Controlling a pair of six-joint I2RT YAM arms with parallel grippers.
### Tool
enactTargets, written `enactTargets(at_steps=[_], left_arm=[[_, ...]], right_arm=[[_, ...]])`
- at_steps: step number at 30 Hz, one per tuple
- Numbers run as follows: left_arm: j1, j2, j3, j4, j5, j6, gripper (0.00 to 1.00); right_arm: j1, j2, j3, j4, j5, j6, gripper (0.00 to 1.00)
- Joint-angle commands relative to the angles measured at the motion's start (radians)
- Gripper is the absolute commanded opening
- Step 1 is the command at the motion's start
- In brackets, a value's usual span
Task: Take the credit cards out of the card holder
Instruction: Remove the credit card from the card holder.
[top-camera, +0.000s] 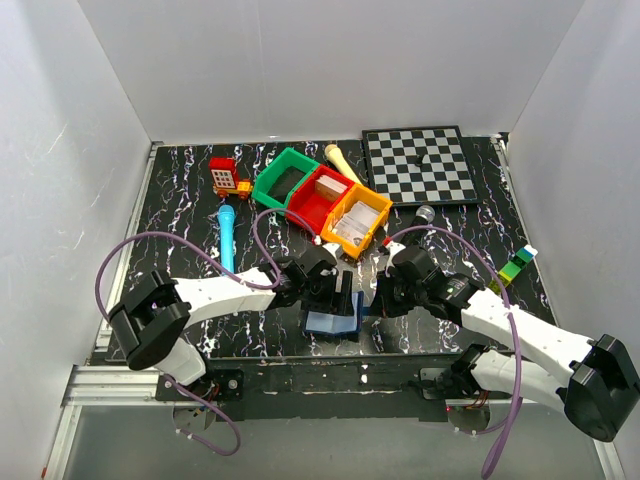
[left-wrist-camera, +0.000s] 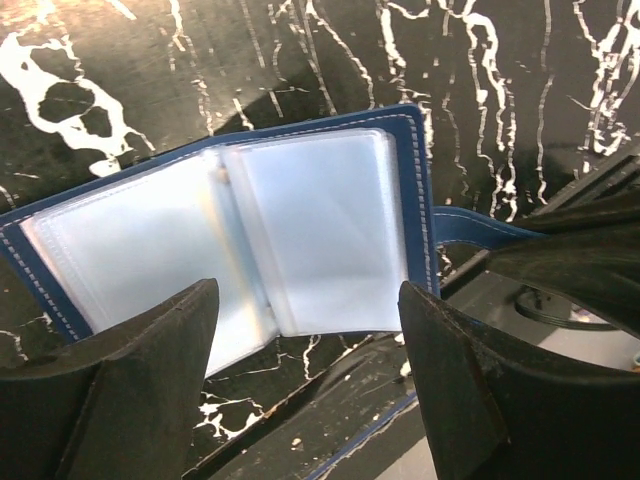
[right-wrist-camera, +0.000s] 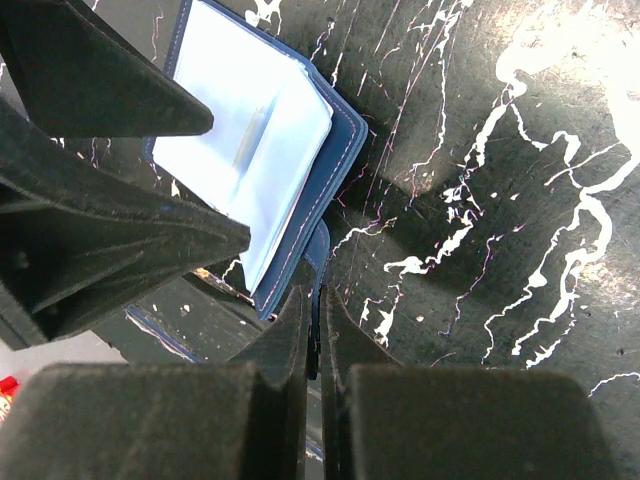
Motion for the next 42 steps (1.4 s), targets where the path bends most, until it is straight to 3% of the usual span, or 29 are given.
enactTargets(at_steps=[1, 13, 32, 36, 42], left_arm=[[-0.007, 0.002, 0.037, -0.040, -0.055, 0.007, 0.71], [-0.047, 0.032, 0.088, -0.055, -0.082, 0.037, 0.73], [-0.062, 0.103, 0.137, -0.136, -0.168, 0.049, 0.54], [-0.061, 0.077, 0.120, -0.143, -0.199, 0.035, 0.47], [-0.061, 0.031, 0.105, -0.150, -0.233, 0.020, 0.46]], right_arm=[[-0.002, -0.003, 0.036, 0.025, -0.009, 0.003, 0.01], [-0.002, 0.012, 0.041, 0.026, -0.012, -0.001, 0.01], [-0.002, 0.014, 0.059, 0.016, -0.014, -0.011, 0.01], [-0.002, 0.007, 0.057, 0.013, -0.011, -0.014, 0.01], [0.000, 0.003, 0.051, 0.013, -0.009, -0.012, 0.01]])
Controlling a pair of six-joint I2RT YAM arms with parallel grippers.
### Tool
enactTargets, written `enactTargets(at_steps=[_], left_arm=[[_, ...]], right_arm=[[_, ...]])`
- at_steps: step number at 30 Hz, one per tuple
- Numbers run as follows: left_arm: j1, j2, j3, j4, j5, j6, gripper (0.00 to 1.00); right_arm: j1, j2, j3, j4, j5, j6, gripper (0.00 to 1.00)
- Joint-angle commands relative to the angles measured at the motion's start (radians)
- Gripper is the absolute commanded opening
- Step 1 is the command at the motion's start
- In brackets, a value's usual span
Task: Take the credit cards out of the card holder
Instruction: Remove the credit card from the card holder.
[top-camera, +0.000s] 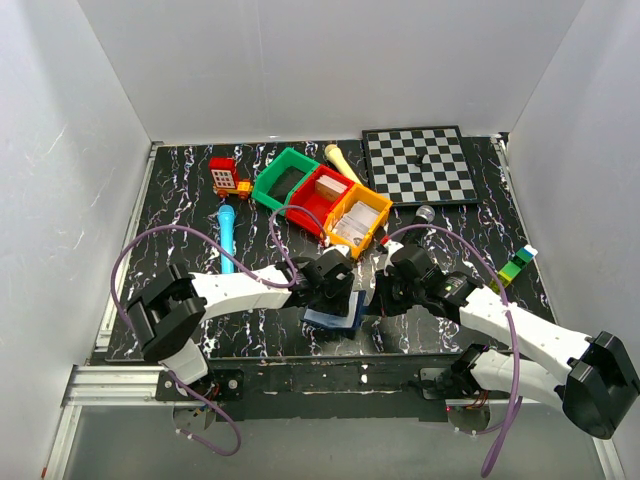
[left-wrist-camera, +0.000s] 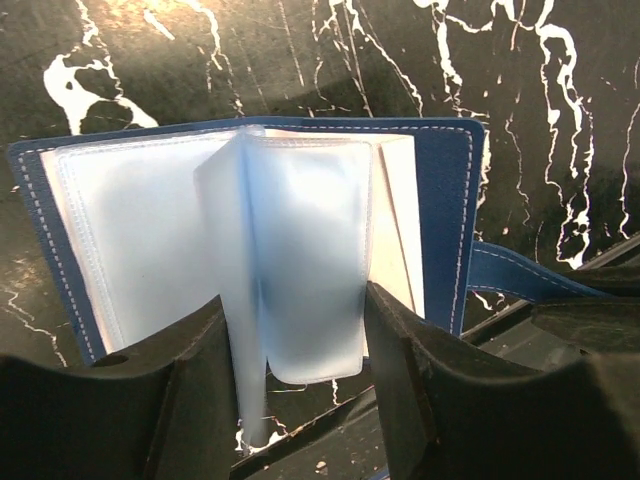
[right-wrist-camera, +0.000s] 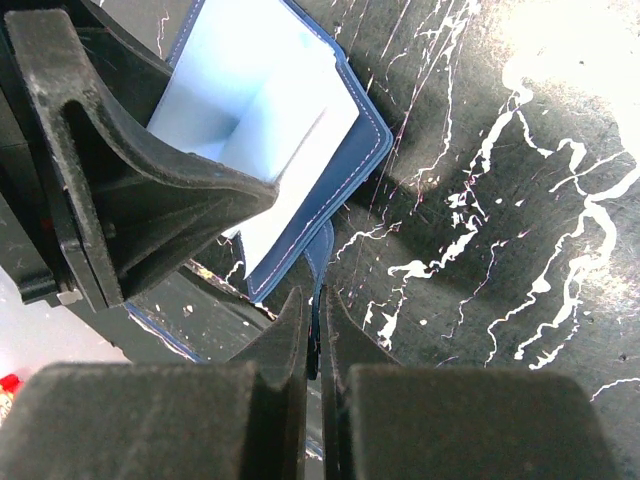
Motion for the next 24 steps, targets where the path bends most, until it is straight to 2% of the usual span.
enactTargets(at_steps=[1, 10, 19, 24], left_arm=[[-0.003, -0.077, -0.007, -0.022, -0.069, -0.009, 0.46], [-0.003, -0.120, -0.013, -0.042, -0.101, -0.027, 0.52], [-0.003, -0.114, -0.017, -0.046, -0.098, -0.035, 0.53], [-0.003, -0.117, -0.017, -0.030, -0.069, -0.025, 0.45]], right_arm=[[-0.001, -0.017, 0.034, 0.013, -0.002, -0.005, 0.01], [-0.002, -0.025, 0.027, 0.006, 0.001, -0.006, 0.01], [-0.002, -0.039, 0.019, 0.003, 0.006, -0.006, 0.01], [-0.001, -0.045, 0.011, 0.001, 0.016, -0.005, 0.01]])
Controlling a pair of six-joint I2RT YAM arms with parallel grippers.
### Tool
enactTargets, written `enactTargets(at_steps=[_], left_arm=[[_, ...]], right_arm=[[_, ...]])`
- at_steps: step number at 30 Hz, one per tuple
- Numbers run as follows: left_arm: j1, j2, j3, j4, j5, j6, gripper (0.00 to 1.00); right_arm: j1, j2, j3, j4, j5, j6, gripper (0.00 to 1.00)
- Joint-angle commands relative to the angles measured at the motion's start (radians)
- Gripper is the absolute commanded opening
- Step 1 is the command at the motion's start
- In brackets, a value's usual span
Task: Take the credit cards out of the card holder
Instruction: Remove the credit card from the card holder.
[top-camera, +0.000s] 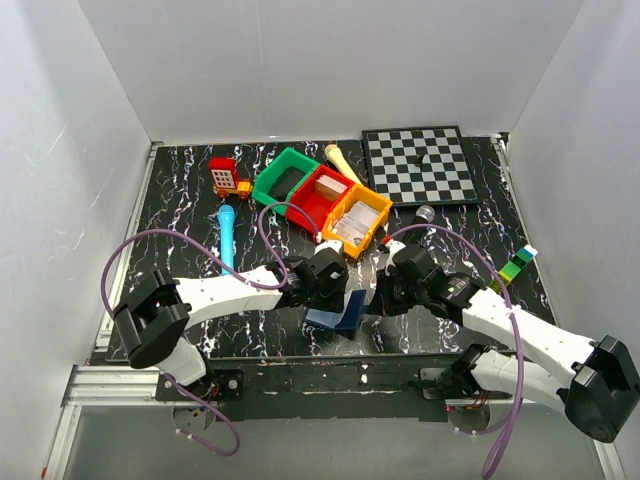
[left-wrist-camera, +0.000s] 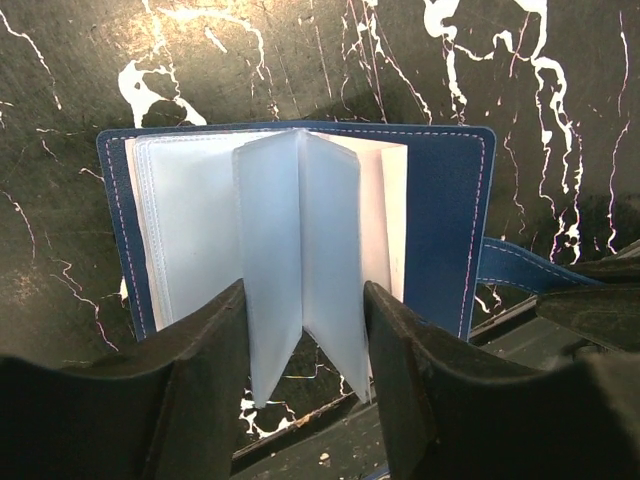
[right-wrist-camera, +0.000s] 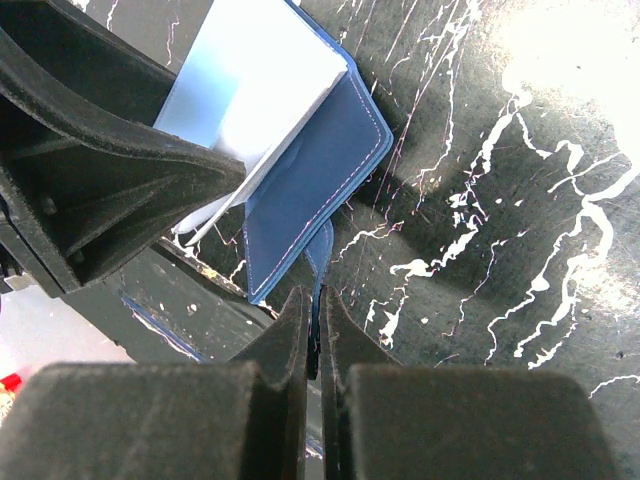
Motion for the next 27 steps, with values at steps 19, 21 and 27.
enactTargets(at_steps=[19, 21, 27], left_arm=[[-0.052, -0.025, 0.036, 0.167, 0.219, 0.108, 0.43], [-0.064, 0.003, 0.064, 0.149, 0.220, 0.129, 0.45], [-0.061, -0.121, 0.021, 0.094, 0.028, 0.083, 0.61]], right_arm=[[-0.005, -0.010, 0.003, -0.017, 0.073, -0.008, 0.01], [-0.011, -0.005, 0.003, -0.023, 0.075, -0.005, 0.01], [-0.040, -0.019, -0.007, -0.041, 0.093, -0.001, 0.01]])
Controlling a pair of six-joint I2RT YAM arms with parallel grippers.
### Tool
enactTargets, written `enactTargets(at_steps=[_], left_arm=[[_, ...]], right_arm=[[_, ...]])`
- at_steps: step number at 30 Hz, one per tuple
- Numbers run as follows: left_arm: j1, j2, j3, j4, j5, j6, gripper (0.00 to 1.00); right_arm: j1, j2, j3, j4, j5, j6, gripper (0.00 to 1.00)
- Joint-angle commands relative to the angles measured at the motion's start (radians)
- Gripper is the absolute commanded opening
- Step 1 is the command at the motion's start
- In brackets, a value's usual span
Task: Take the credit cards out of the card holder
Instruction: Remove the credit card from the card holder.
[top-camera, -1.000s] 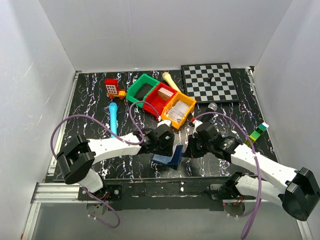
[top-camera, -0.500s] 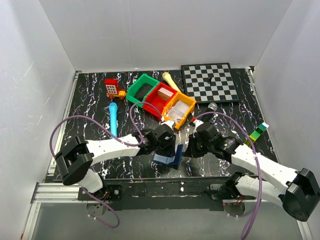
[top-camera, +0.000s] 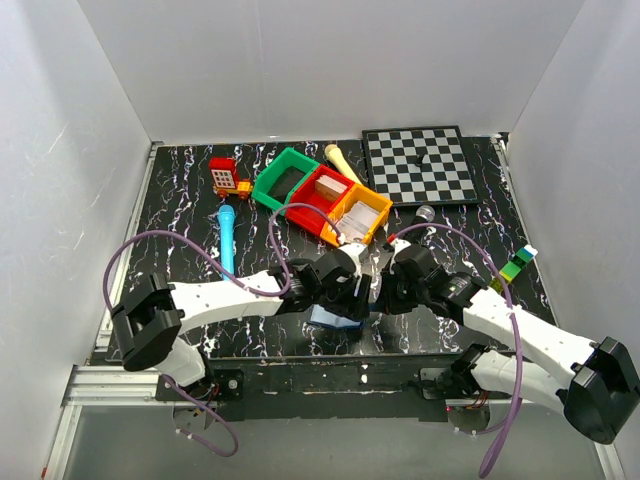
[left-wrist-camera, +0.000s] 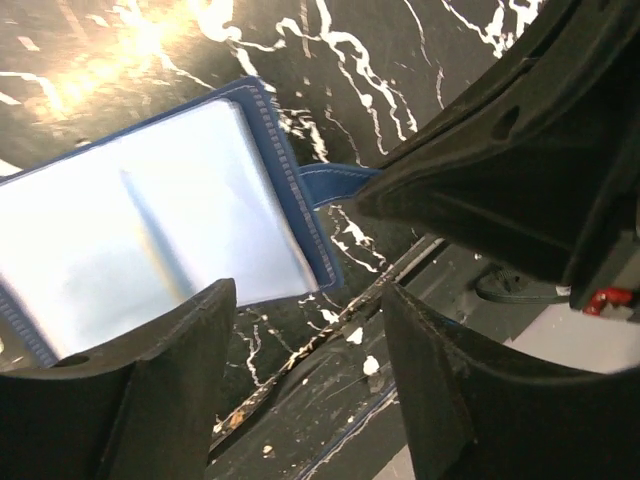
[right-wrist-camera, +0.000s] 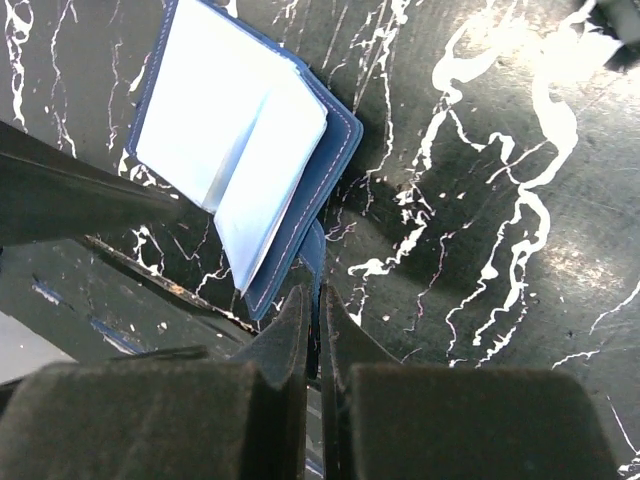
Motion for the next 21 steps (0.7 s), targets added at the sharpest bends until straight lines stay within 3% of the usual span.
enactTargets(at_steps=[1, 5, 10, 13, 21], left_arm=[[0.008, -0.134, -0.034, -0.039, -0.153, -0.026, 0.63], [0.036, -0.151, -0.106, -0.056, -0.196, -0.069, 0.70], [0.070, -0.140, -0.178, -0.023, -0.158, -0.118, 0.87], [0.099, -0.150, -0.212, 0.023, -0.111, -0.124, 0.92], [0.124, -0.128, -0.222, 0.068, -0.057, -0.115, 0.87]], right_arm=[[-0.029, -0.015, -0.006, -0.015, 0.024, -0.001, 0.01], [-0.055, 0.002, -0.009, -0.012, 0.004, -0.001, 0.01], [-0.058, 0.017, -0.014, 0.000, -0.022, -0.001, 0.01], [-0.058, 0.019, -0.015, 0.000, -0.027, 0.002, 0.01], [-0.060, 0.023, -0.017, 0.008, -0.039, 0.001, 0.01]])
